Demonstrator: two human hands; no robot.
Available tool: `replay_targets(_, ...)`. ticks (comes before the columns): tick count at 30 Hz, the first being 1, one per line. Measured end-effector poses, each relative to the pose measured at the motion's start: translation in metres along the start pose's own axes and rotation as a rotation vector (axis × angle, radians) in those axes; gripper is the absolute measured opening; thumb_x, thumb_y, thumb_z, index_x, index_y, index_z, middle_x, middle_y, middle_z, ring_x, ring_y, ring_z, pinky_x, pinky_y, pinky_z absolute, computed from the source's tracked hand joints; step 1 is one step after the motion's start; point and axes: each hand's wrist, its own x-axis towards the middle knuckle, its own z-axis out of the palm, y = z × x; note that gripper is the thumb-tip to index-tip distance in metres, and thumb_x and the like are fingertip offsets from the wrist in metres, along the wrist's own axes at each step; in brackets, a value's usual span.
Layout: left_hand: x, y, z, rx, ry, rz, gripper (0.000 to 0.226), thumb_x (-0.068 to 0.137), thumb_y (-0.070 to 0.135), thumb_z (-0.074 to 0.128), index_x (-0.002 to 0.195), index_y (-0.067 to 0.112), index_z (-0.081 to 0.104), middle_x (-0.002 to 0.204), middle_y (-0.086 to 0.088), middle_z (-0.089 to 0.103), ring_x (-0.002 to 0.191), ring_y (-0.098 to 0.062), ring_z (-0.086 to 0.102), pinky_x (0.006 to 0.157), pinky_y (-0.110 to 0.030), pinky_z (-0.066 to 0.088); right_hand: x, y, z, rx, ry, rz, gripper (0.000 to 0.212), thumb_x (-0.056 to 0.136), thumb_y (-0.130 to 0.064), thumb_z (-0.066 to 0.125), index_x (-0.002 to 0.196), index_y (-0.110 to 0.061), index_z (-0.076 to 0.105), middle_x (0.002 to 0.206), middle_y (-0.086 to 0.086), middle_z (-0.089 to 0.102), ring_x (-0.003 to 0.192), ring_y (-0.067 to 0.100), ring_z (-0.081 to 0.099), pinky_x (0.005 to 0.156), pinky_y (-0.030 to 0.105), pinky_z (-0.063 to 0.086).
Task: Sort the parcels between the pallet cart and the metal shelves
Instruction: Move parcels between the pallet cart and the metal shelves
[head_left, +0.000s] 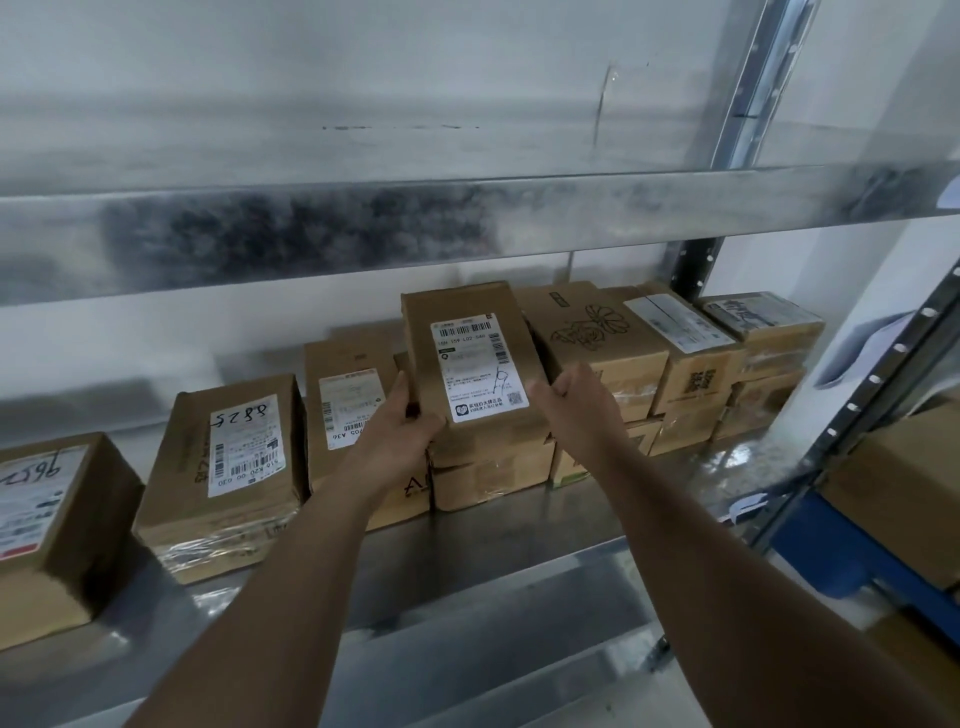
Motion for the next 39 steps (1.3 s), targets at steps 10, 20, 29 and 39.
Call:
replay_targets(10,-0.046,-0.004,0.015,-0.063,0.008,0.187,0.068,0.091,0.011,0.056,0.123,0.064,0.028,0.118,0.022,0.051,0.103,0.008,0.051,0.091,-0.020,0.045,-0.051,0.014,-0.018,0.174,-0.218,-0.073,0.059,0.094,-0.021,0.048,0.149,-0.024,0.026,0.137,-0.001,0.055,0.121,0.016,0.055,0.101,0.043,0.045)
replay_targets(20,-0.105,-0.010,0.038,-0.142,0.024,0.244,0.073,0.091,0.005,0.055,0.147,0.037,0.021,0.124,0.023,0.050,0.105,0.022,0.047,0.090,-0.009,0.040,-0.129,0.027,-0.040,0.272,-0.076,-0.115,0.055,0.096,-0.018,0.047,0.147,-0.030,0.030,0.131,-0.010,0.057,0.117,0.008,0.056,0.098,0.040,0.048)
replay_targets(29,-0.161,0.002,0.086,-0.153,-0.038,0.336,0.073,0.091,0.006,0.055,0.142,0.048,0.024,0.140,0.014,0.043,0.123,0.004,0.044,0.105,-0.031,0.038,-0.190,0.056,-0.091,0.191,0.000,-0.061,0.056,0.098,-0.023,0.045,0.149,-0.031,0.023,0.138,-0.010,0.052,0.119,0.010,0.055,0.096,0.039,0.051)
replay_targets(39,-0.200,0.023,0.173,-0.102,-0.201,0.475,0.077,0.090,0.008,0.055,0.133,0.065,0.025,0.126,0.030,0.049,0.114,0.010,0.049,0.086,-0.014,0.046,-0.264,0.108,-0.169,0.190,0.188,-0.033,0.048,0.098,-0.021,0.046,0.143,-0.031,0.034,0.129,-0.014,0.057,0.115,0.005,0.057,0.090,0.038,0.054)
